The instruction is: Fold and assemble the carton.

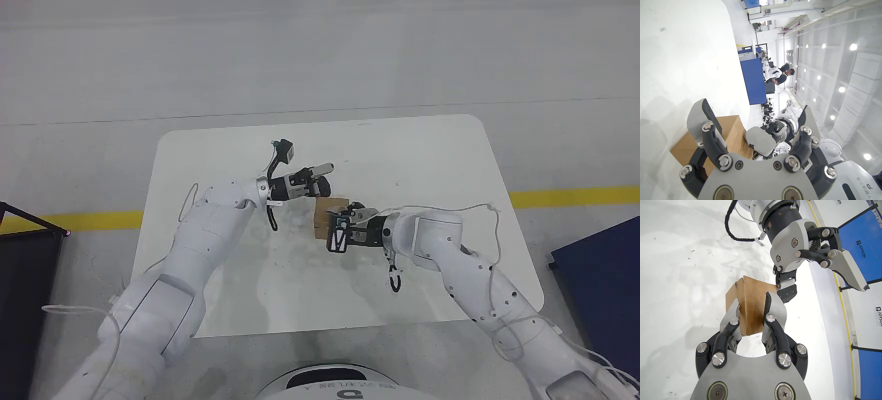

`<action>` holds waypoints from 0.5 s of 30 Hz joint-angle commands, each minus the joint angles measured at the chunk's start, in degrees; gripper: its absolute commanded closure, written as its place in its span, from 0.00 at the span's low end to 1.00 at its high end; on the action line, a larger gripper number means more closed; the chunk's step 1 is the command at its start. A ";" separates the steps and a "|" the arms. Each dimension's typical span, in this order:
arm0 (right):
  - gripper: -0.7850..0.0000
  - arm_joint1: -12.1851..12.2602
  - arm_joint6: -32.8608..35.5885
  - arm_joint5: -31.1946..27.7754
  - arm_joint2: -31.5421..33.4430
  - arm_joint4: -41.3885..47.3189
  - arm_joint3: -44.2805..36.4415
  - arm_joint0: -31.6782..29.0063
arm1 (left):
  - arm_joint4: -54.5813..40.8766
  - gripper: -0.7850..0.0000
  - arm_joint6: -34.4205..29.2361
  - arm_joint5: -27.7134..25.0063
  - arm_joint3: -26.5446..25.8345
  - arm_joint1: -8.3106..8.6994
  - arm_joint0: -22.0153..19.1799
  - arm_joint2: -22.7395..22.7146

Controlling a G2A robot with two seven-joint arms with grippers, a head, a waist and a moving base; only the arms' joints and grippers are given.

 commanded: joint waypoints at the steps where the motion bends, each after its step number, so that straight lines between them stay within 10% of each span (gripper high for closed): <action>1: 0.67 -0.01 -0.04 0.22 -0.01 -0.04 -0.04 -0.08 | 0.05 0.00 -0.01 -0.03 0.02 -0.01 0.02 -0.06; 15: 0.64 0.01 -0.04 0.35 -0.05 -0.48 -0.21 -0.40 | 0.80 0.00 0.13 0.10 -0.25 -0.06 0.15 -0.44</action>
